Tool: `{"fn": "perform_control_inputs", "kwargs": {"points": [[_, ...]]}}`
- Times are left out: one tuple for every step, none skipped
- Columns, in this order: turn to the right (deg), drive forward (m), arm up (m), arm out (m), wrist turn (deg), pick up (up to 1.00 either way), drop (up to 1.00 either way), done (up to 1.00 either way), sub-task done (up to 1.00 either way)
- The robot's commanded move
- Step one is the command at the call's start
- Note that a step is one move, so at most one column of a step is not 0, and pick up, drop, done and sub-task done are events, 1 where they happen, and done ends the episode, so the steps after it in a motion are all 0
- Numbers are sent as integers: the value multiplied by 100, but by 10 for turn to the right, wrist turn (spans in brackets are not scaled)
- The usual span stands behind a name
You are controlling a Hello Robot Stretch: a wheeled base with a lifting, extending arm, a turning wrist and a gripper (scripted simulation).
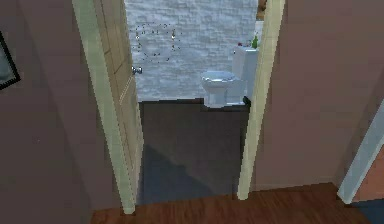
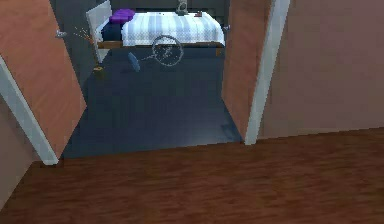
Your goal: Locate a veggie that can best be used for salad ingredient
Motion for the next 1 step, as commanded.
{"fn": "perform_control_inputs", "kwargs": {"points": [[-30, 0, 0, 0, 0, 0, 0, 0, 0]]}}
